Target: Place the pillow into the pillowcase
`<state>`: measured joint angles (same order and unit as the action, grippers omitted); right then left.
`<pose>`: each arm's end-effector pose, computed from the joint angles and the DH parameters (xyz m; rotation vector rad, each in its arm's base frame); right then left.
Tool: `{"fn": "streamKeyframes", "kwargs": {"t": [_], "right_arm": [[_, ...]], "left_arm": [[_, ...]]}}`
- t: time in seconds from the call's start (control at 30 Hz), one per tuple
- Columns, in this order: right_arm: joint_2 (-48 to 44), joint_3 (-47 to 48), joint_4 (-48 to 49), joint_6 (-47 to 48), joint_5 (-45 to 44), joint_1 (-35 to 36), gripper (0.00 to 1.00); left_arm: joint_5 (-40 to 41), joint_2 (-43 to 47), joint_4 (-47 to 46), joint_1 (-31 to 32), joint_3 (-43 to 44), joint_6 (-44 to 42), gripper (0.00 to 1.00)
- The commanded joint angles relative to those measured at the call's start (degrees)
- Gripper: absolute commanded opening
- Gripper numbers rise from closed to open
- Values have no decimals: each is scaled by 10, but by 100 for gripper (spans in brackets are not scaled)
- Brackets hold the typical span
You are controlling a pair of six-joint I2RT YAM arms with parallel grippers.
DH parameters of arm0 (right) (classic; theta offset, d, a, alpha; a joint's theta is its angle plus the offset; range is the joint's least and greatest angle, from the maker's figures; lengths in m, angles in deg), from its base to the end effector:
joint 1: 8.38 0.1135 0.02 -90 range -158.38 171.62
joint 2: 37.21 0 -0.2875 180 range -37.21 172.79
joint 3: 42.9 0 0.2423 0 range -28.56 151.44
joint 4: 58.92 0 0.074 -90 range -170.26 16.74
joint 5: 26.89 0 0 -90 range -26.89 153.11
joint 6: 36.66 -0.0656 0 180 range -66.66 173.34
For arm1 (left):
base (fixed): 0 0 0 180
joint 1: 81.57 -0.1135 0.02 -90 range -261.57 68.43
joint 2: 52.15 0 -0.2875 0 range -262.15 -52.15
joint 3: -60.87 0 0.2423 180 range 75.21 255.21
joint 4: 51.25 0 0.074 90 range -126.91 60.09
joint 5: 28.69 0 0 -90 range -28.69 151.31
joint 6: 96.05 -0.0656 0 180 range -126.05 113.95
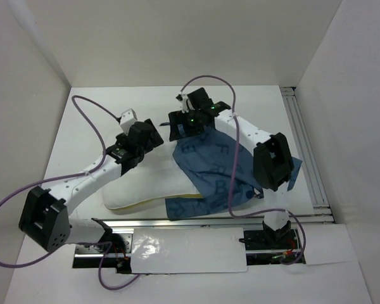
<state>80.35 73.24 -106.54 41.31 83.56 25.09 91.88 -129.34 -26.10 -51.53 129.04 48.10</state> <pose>0.3911 0.2861 0.2601 -0.6320 2.4308 0.7788 0.2794 -0.1231 0.2826 -0.7252 1.9611 -0.3153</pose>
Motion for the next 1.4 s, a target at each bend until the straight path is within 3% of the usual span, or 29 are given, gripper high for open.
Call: {"fn": "streamKeyframes", "kwargs": {"t": [0.0, 0.1, 0.2, 0.33, 0.43, 0.53, 0.7, 0.9, 1.07, 1.27, 1.37], "right_arm": [[-117, -55, 5, 33, -16, -28, 100], [-222, -162, -10, 58, -89, -18, 100], [-322, -278, 6, 28, -217, 23, 100], [-394, -387, 19, -58, -210, 30, 100], [-383, -432, 37, -80, -209, 30, 100], [-349, -432, 59, -80, -224, 20, 100], [-196, -380, 144, -49, -187, -33, 100], [-52, -225, 154, 7, -144, -73, 100], [-83, -182, 149, 24, -125, -78, 100], [-174, -223, 135, 32, -103, -89, 100], [-212, -246, 119, 26, -92, -96, 100]], "left_arm": [[6, 49, 39, 21, -6, -98, 100], [6, 77, 72, 42, -20, -138, 100], [-10, 99, 87, 56, -36, -156, 100], [-81, 112, 81, 68, -57, -199, 100], [-110, 133, 76, 68, -71, -220, 100], [-132, 164, 76, 74, -86, -220, 100], [-127, 194, 62, 79, -114, -244, 100], [-132, 215, 78, 91, -120, -274, 100], [-112, 163, 46, 102, -134, -293, 100], [-1, 52, 46, 107, -74, -323, 100], [13, -21, 30, 124, -45, -347, 100]]}}
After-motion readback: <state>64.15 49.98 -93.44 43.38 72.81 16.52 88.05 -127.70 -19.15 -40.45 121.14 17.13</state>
